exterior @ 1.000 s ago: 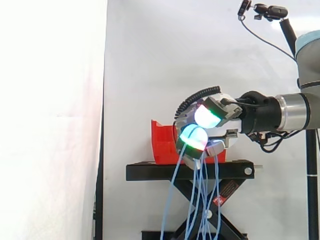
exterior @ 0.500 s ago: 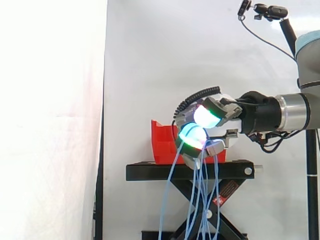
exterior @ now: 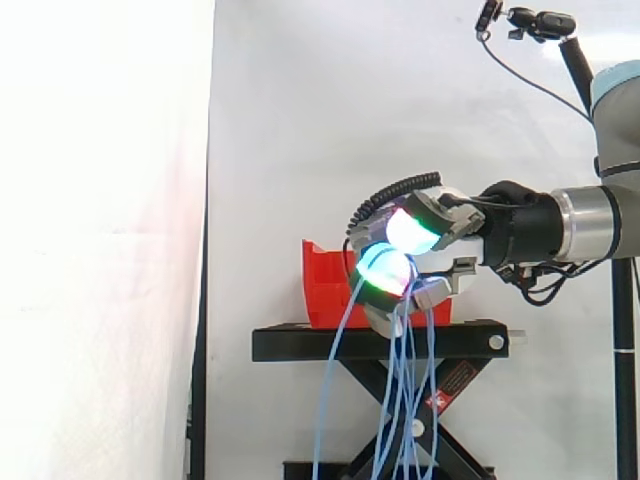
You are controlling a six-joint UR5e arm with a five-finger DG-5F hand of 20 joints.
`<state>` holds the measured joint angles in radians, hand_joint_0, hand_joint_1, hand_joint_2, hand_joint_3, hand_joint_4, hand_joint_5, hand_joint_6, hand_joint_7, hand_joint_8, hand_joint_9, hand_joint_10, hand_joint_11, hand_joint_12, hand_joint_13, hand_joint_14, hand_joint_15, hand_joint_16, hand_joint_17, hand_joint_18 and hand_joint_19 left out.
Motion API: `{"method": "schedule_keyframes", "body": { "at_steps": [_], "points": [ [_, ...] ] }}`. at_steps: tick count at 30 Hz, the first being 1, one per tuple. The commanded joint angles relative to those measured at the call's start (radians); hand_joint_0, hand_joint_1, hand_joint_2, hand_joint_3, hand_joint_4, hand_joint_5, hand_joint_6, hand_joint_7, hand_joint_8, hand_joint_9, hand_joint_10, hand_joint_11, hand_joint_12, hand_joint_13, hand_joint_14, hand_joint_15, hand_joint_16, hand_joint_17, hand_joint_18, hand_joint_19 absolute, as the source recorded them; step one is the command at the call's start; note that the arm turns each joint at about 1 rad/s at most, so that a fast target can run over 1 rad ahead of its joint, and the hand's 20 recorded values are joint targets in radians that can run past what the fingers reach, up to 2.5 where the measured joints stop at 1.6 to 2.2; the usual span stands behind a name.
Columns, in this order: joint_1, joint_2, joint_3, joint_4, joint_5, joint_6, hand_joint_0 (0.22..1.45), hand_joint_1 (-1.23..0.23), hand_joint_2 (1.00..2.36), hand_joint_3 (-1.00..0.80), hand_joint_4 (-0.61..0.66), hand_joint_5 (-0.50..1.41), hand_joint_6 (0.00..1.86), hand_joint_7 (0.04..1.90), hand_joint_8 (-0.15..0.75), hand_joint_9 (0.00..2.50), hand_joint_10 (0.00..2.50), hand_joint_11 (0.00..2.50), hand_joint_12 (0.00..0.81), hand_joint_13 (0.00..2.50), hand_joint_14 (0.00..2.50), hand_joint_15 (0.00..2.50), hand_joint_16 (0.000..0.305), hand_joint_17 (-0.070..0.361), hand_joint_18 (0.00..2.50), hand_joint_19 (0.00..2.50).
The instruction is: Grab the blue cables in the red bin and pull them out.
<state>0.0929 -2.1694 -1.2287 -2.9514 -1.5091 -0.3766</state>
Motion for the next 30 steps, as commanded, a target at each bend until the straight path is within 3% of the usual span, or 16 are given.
{"method": "schedule_keyframes", "body": {
  "at_steps": [1,2,7,9,12,20,30],
  "points": [
    [0.001,0.0,0.0,0.0,0.0,0.0,0.96,-1.04,1.01,-0.74,0.2,0.72,1.21,0.25,0.174,1.1,0.48,1.64,0.387,1.41,0.0,1.77,0.043,0.096,0.87,1.07],
    [0.001,0.0,0.0,0.0,0.0,0.0,0.96,-1.04,1.01,-0.74,0.2,0.72,1.21,0.25,0.179,1.09,0.54,1.63,0.376,1.4,0.0,1.8,0.043,0.096,0.88,1.07],
    [0.001,0.0,0.0,0.0,0.0,0.0,0.97,-1.04,1.01,-0.76,0.2,0.72,1.22,0.25,0.199,1.07,0.67,1.56,0.37,1.28,0.53,1.58,0.043,0.096,0.92,1.12],
    [0.001,0.0,0.0,0.0,0.0,0.0,0.97,-1.04,1.01,-0.76,0.19,0.72,1.22,0.25,0.202,1.06,0.73,1.52,0.359,1.18,1.03,1.35,0.043,0.096,0.96,1.2],
    [0.001,0.0,0.0,0.0,0.0,0.0,0.97,-1.04,1.01,-0.77,0.2,0.72,1.23,0.25,0.191,1.04,0.91,1.48,0.355,1.12,1.51,1.12,0.043,0.097,1.0,1.22],
    [0.001,-0.001,0.0,-0.002,0.0,0.0,0.98,-1.04,1.01,-0.79,0.2,0.71,1.23,0.25,0.177,1.01,1.22,1.43,0.353,1.09,1.75,1.04,0.043,0.097,1.03,1.22],
    [0.001,0.0,0.0,0.0,-0.003,-0.014,0.98,-1.03,1.01,-0.8,0.2,0.7,1.23,0.24,0.18,1.0,1.28,1.41,0.349,1.1,1.83,0.98,0.043,0.096,1.04,1.22]
  ]
}}
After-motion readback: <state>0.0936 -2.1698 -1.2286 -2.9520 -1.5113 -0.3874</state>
